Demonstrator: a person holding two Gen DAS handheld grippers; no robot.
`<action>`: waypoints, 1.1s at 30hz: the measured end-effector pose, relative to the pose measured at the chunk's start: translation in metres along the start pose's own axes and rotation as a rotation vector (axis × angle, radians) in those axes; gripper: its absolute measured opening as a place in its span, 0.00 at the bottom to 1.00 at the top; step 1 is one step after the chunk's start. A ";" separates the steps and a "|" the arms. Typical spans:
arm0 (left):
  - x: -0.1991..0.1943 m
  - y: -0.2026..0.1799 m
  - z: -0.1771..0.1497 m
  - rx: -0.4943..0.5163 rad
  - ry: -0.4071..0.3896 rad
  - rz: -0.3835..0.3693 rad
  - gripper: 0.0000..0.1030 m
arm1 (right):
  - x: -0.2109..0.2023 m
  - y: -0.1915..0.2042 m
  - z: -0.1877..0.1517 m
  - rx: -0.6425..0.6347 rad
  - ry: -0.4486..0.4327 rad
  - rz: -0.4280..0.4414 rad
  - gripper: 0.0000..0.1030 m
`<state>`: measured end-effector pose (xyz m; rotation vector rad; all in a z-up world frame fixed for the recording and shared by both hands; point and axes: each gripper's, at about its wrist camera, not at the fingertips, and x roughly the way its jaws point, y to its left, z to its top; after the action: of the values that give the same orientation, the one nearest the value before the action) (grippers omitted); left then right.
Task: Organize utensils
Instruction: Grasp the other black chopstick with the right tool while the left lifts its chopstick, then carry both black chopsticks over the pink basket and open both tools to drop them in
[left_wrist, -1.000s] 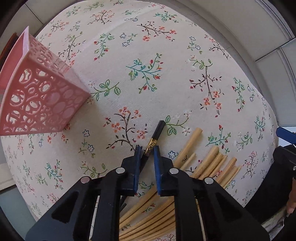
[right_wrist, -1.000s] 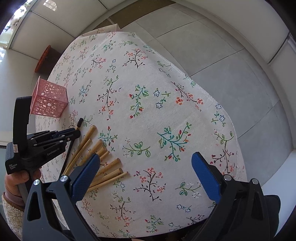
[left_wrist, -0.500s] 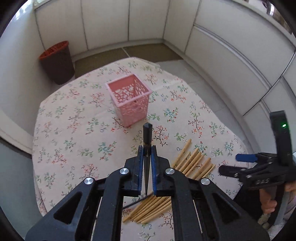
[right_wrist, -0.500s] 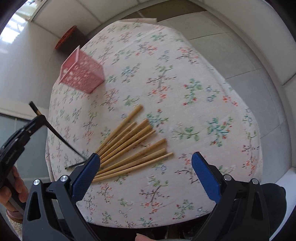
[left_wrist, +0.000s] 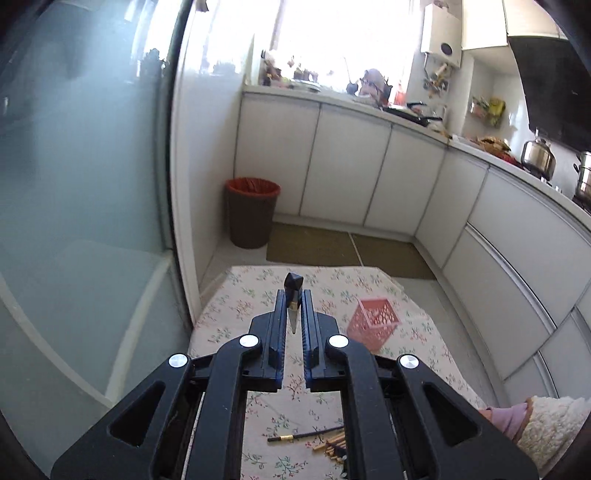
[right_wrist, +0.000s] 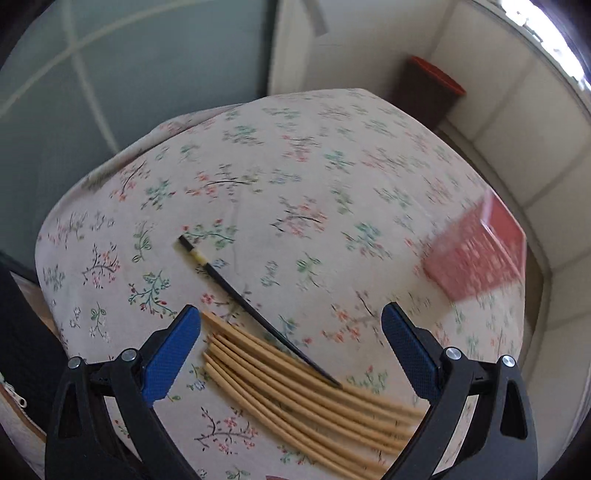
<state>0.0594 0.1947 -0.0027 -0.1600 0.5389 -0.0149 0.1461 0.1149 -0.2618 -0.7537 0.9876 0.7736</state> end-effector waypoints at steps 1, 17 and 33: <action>-0.005 0.001 0.003 -0.006 -0.020 0.003 0.06 | 0.010 0.007 0.010 -0.043 0.024 0.018 0.86; -0.018 0.026 0.013 -0.076 -0.125 0.029 0.06 | 0.083 0.036 0.058 -0.243 0.176 0.224 0.49; -0.010 0.003 0.017 -0.080 -0.113 0.000 0.06 | -0.023 -0.070 -0.007 0.272 -0.062 0.113 0.07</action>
<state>0.0594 0.2010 0.0164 -0.2374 0.4271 0.0160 0.1941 0.0684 -0.2300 -0.4397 1.0608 0.7371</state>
